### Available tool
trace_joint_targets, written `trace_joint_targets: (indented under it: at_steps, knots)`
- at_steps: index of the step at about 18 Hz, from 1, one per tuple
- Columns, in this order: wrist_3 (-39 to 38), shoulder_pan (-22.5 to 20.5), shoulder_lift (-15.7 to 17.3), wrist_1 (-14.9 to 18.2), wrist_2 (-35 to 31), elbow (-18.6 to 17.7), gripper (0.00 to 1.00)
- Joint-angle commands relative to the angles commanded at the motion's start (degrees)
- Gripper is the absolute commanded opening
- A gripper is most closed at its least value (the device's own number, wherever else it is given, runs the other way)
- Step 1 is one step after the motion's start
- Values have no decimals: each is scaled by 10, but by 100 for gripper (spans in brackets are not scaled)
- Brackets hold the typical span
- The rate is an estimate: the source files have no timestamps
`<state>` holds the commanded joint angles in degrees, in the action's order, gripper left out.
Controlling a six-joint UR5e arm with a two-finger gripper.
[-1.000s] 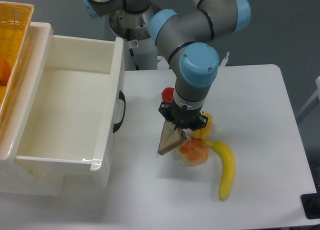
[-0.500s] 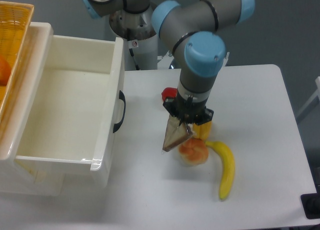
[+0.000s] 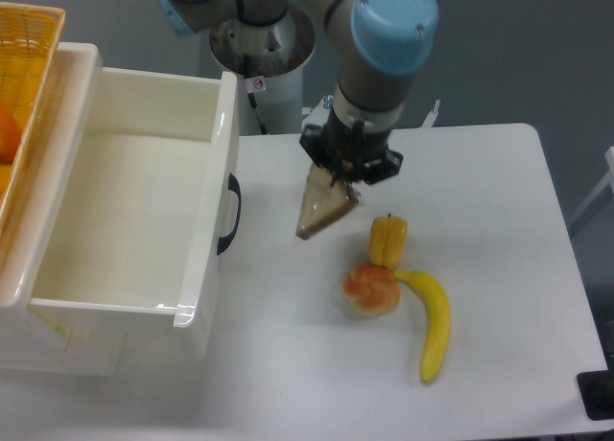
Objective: Place the toast in the upper white drawer
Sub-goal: 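Lift the held toast up and carry it toward the open drawer, then move the toast over the white drawer and lower it inside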
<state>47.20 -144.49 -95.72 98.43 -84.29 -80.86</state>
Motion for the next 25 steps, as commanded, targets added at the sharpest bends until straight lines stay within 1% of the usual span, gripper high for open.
trace_joint_targets:
  at_steps: [2, 5, 7, 9, 13, 16, 19, 22, 25]
  knots:
    - [0, -2, 15, 25, 0, 1, 16]
    - [0, -2, 56, 62, 2, 3, 16]
    - [1, -8, 80, 77, 20, 3, 16]
    - [1, -9, 95, 85, 49, 2, 16]
    - [-14, -8, 102, 83, 110, 4, 16]
    - [-76, -3, 101, 81, 134, 6, 16]
    - [-111, 5, 98, 70, 168, 6, 16]
    - [-167, 22, 92, 41, 171, 4, 17]
    - [-203, 53, 75, 13, 170, 1, 17]
